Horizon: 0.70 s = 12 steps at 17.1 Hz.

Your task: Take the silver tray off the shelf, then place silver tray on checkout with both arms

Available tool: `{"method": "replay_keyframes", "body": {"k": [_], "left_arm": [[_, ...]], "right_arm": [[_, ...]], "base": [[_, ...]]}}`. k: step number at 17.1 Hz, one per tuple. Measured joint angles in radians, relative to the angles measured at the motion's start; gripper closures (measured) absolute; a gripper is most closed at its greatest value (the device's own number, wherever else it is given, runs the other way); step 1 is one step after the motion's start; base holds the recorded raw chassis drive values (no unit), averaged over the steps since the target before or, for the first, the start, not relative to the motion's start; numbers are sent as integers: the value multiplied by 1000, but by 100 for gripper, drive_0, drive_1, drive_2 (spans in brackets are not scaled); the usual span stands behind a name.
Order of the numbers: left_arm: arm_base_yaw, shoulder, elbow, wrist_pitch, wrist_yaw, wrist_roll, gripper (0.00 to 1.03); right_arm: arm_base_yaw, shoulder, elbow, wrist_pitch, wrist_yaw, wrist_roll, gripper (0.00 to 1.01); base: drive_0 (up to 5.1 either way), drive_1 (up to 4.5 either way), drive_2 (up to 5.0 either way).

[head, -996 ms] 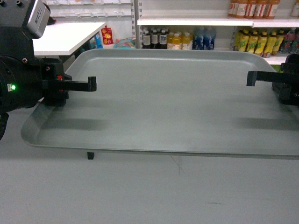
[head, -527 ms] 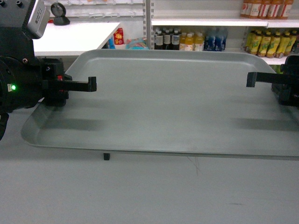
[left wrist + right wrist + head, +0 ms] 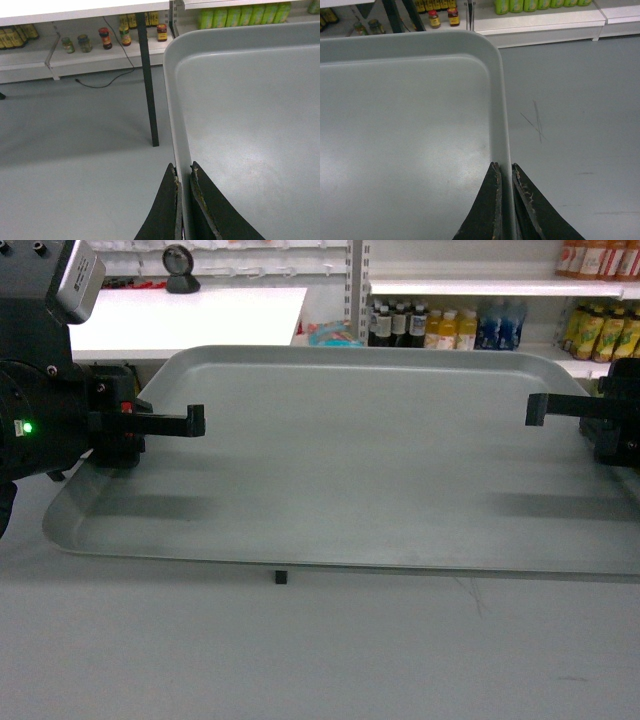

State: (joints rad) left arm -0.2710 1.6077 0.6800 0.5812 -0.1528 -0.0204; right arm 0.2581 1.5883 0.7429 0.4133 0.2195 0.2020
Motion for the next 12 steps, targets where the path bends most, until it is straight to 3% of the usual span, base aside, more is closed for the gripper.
{"method": "replay_keyframes", "body": {"k": [12], "left_arm": [[0, 1, 0, 2, 0, 1, 99]], "right_arm": [[3, 0, 0, 0, 5, 0, 98]], "base": [[-502, 244, 244]]}}
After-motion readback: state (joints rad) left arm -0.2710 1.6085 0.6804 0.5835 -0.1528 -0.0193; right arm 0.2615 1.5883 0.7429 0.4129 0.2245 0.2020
